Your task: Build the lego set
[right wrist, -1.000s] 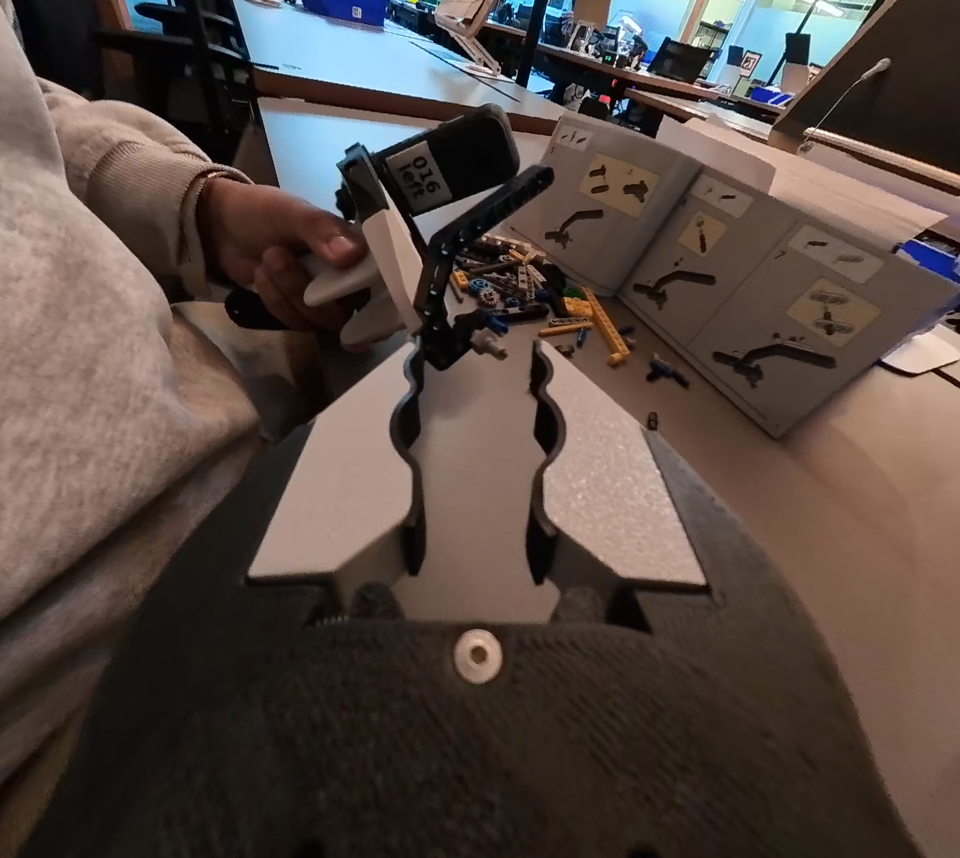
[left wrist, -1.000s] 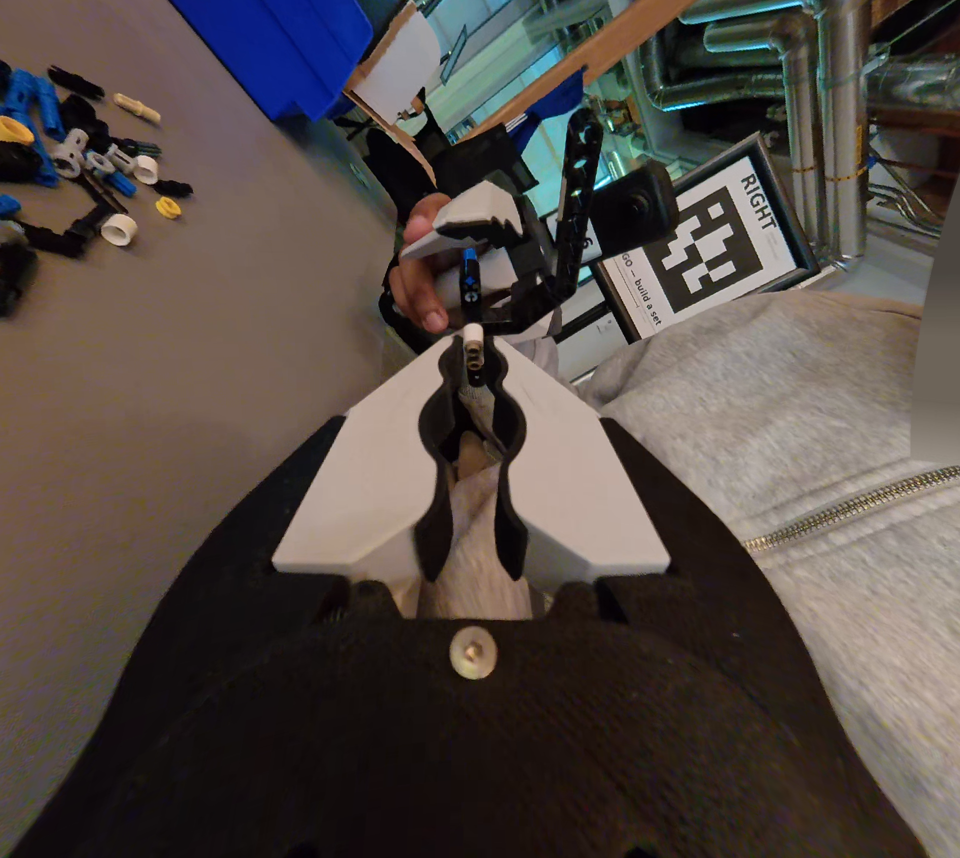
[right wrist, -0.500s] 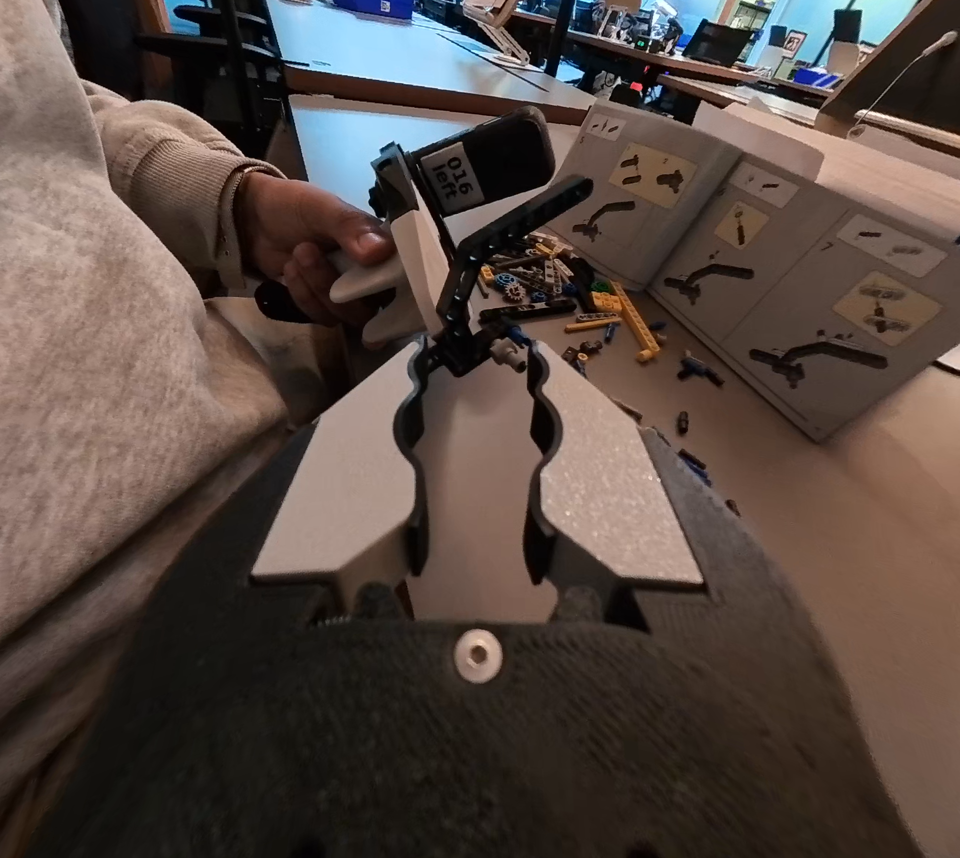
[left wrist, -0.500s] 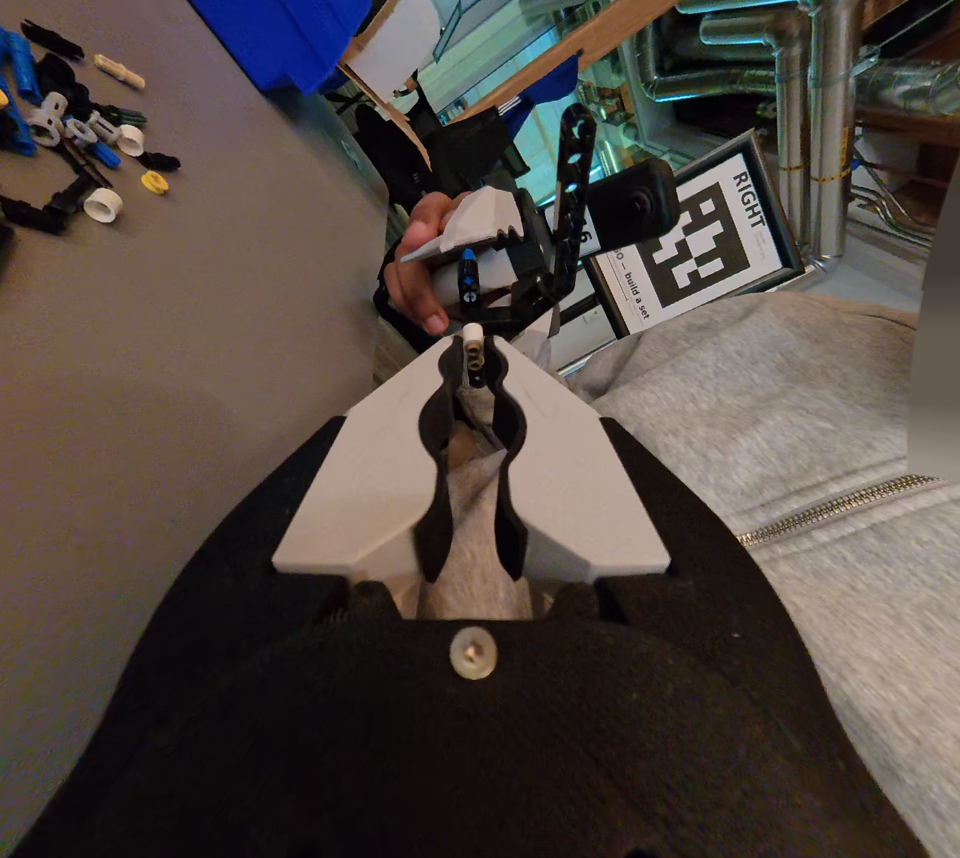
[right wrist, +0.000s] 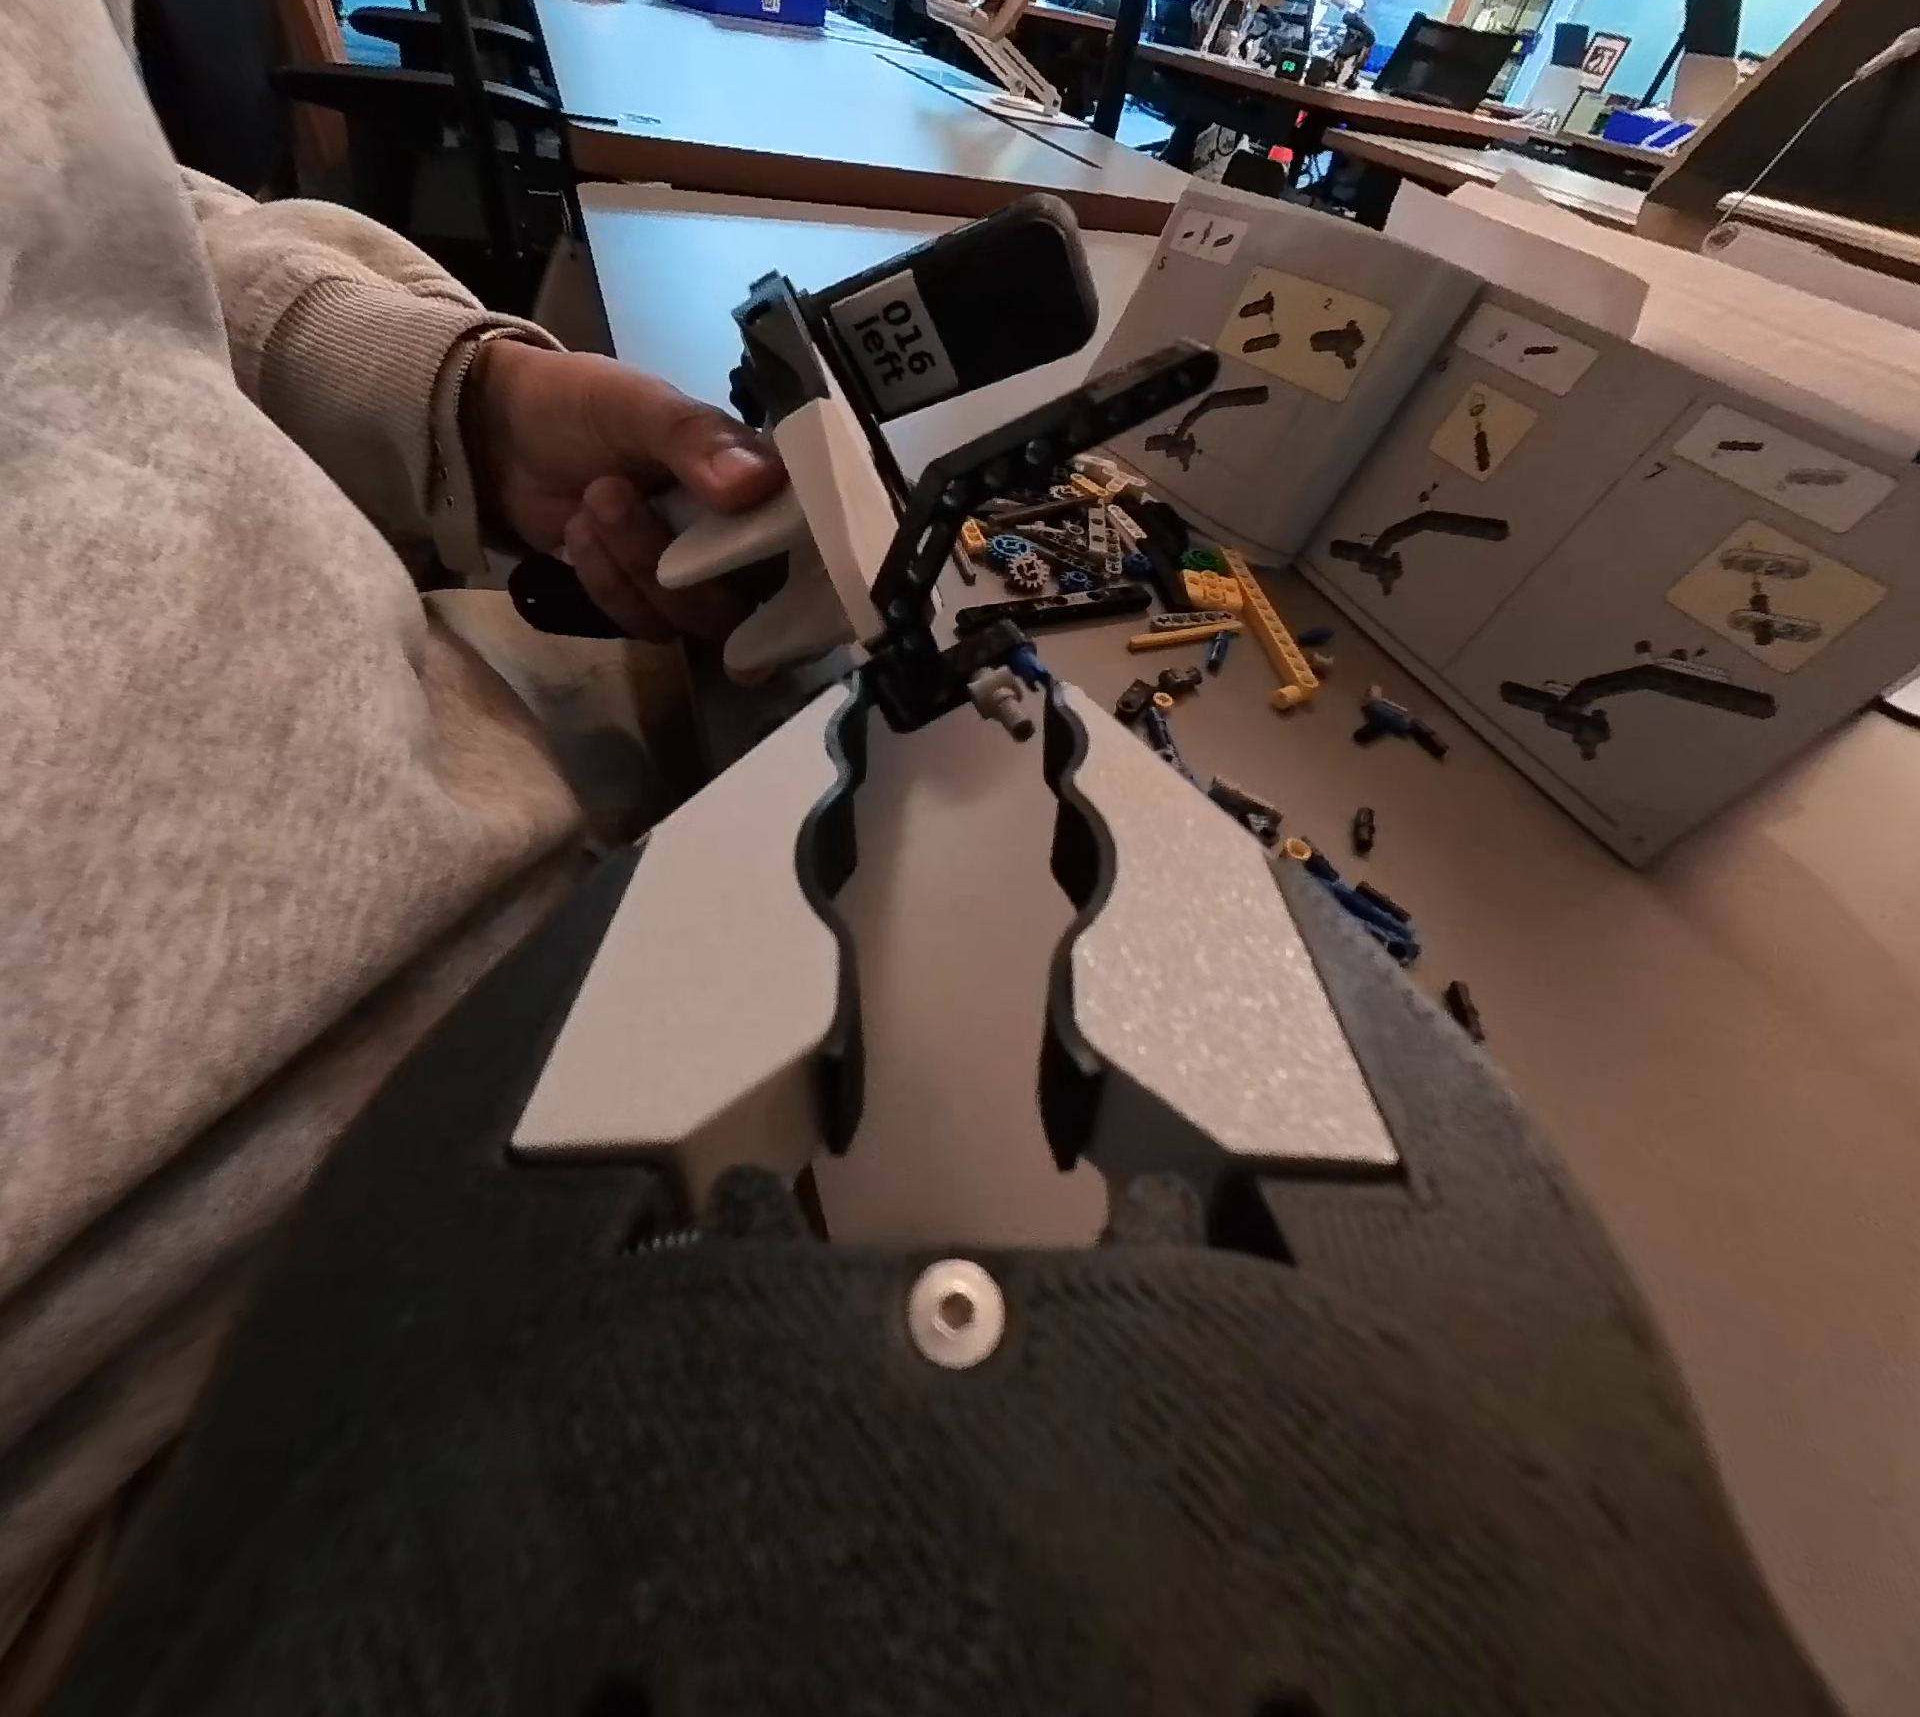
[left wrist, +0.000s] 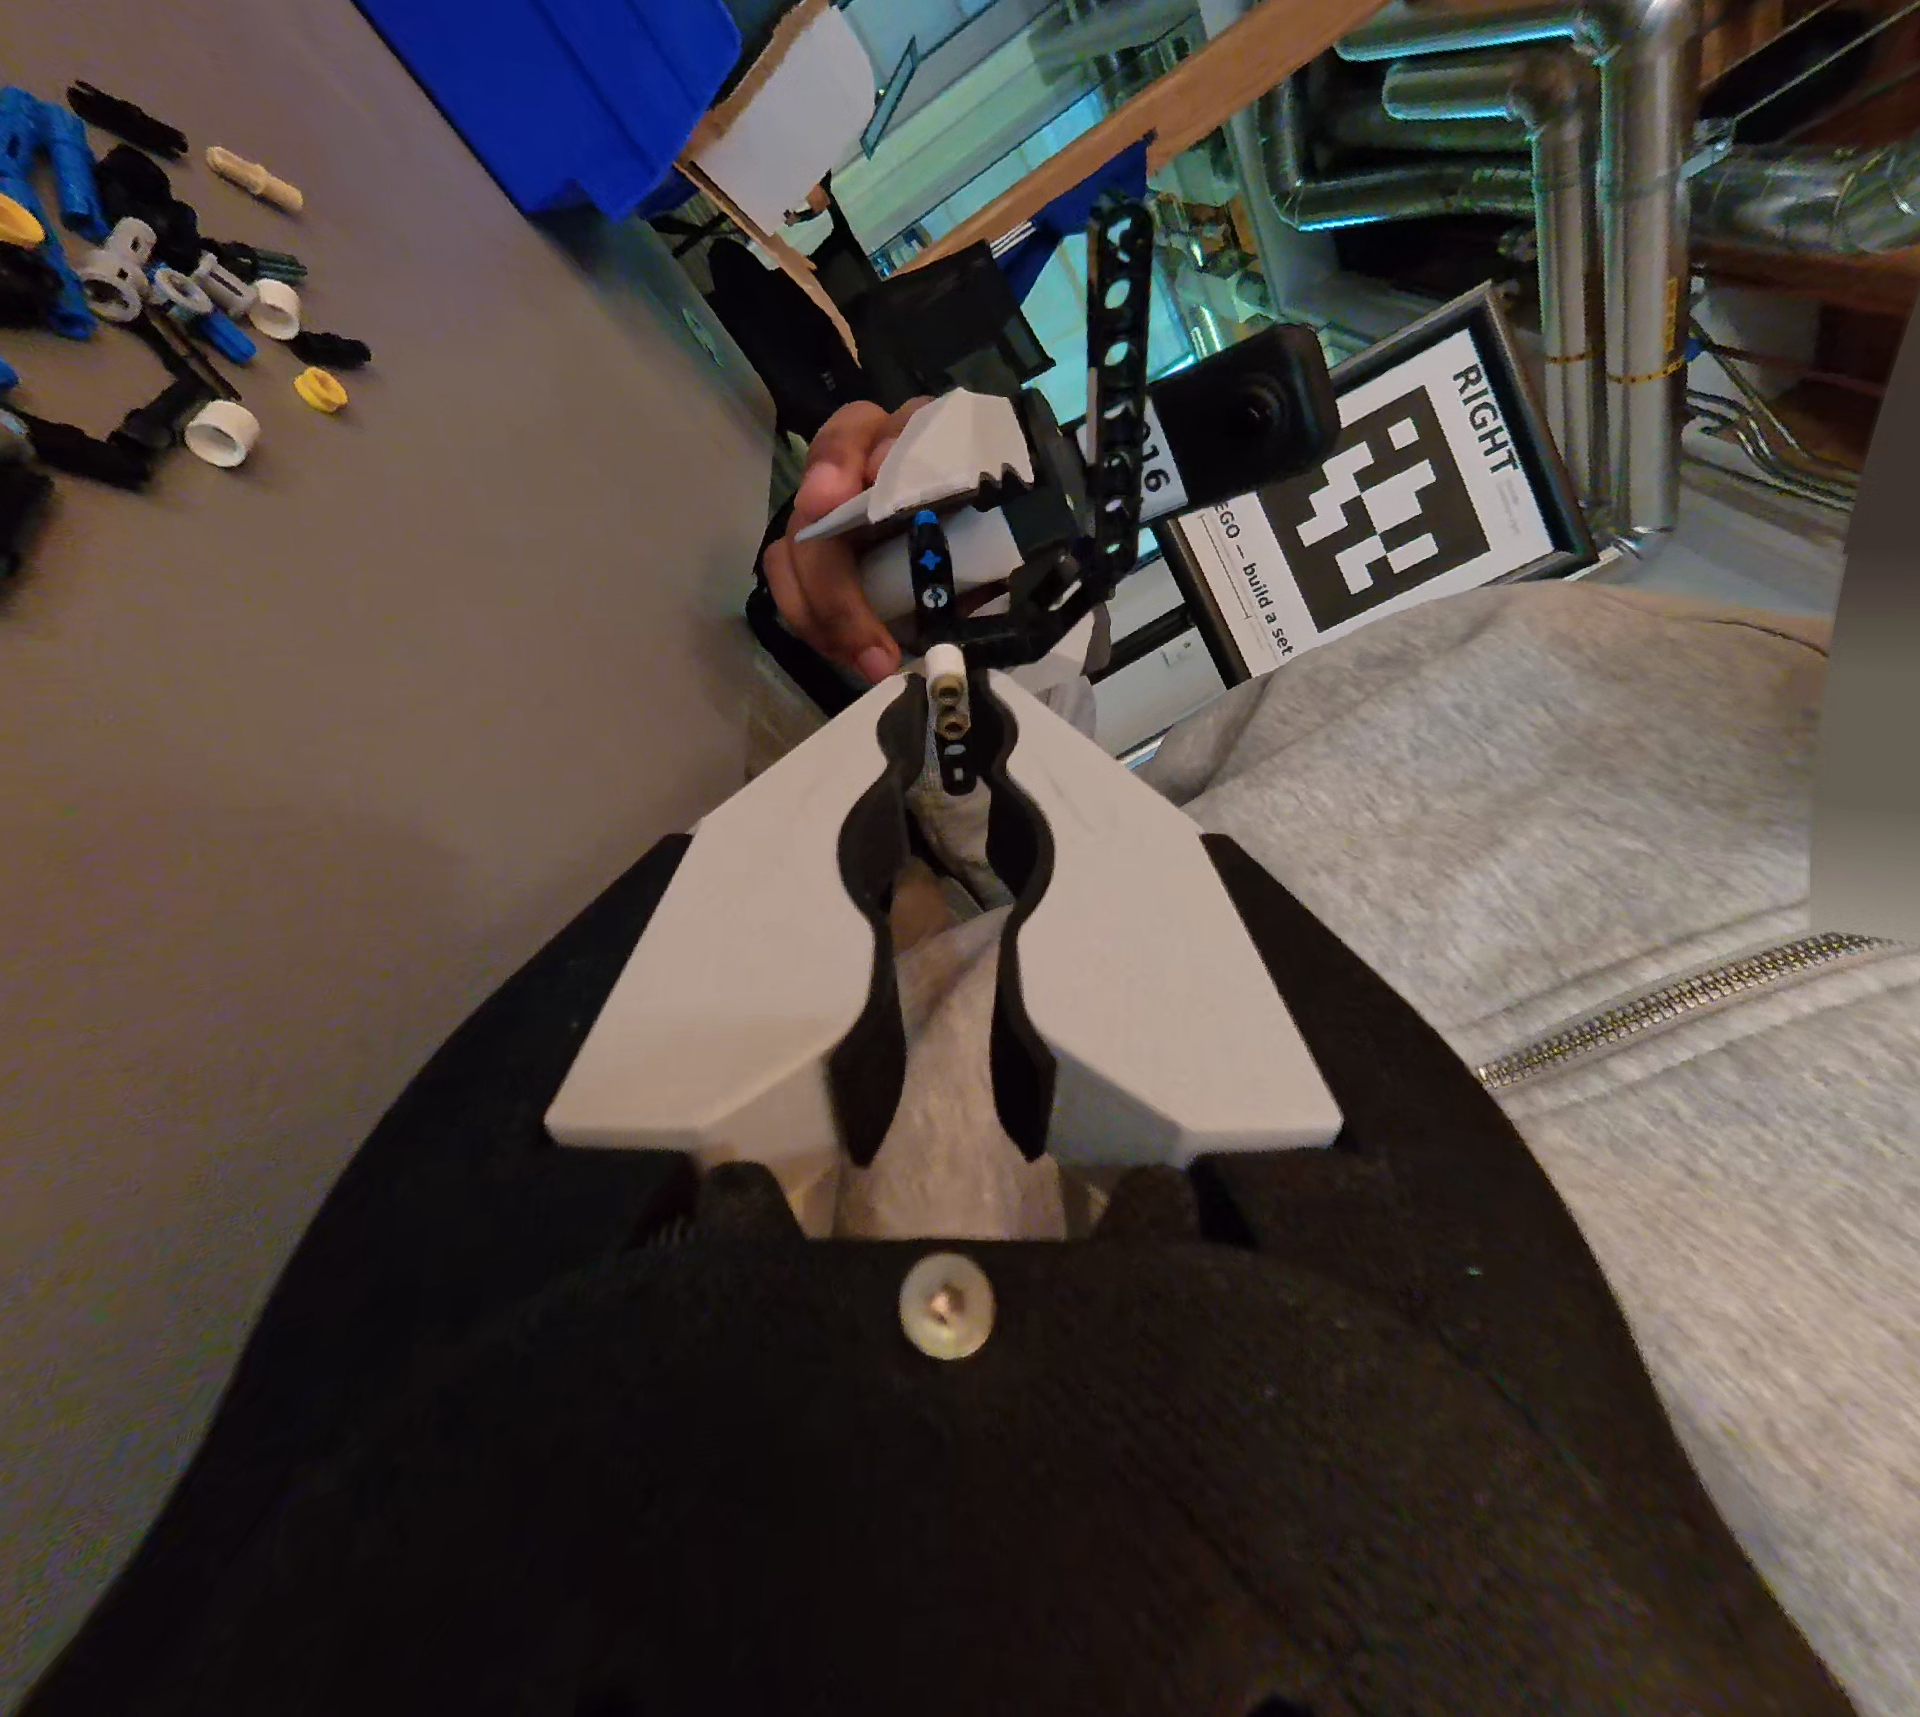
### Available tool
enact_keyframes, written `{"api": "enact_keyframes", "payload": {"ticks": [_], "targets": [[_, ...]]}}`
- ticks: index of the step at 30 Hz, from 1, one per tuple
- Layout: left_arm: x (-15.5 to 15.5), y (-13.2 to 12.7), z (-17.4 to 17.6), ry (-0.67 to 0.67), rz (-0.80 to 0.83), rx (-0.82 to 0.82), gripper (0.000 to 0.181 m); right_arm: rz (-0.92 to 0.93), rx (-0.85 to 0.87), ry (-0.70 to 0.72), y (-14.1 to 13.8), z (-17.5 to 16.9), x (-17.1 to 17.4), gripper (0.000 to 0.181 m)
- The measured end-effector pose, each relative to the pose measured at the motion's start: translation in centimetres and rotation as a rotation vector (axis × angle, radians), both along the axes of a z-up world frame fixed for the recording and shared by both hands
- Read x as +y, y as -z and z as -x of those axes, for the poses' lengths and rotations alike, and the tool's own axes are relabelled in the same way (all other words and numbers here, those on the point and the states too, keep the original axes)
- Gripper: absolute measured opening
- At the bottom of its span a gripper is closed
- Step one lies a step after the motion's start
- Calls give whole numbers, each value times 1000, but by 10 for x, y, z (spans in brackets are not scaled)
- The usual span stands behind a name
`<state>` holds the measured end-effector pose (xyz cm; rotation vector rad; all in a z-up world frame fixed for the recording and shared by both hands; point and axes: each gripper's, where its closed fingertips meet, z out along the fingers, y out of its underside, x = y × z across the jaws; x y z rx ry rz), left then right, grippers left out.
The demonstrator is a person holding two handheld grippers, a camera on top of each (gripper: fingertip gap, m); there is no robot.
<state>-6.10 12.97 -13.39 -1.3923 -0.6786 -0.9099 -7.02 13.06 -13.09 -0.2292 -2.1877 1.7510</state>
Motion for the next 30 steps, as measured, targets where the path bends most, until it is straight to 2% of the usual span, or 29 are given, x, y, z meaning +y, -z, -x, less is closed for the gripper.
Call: {"api": "enact_keyframes", "payload": {"ticks": [13, 17, 21, 30], "targets": [[1, 1, -2, 19, 5, -9, 6, -1, 1, -13, -1, -3, 0, 29], [1, 1, -2, 16, 10, -7, 6, 15, 7, 6, -3, -1, 2, 38], [1, 1, -2, 18, 4, -11, 6, 19, 8, 1, -4, -2, 2, 38], [-1, 0, -2, 24, -5, -26, 6, -6, 97, 23, -6, -2, 2, 38]]}}
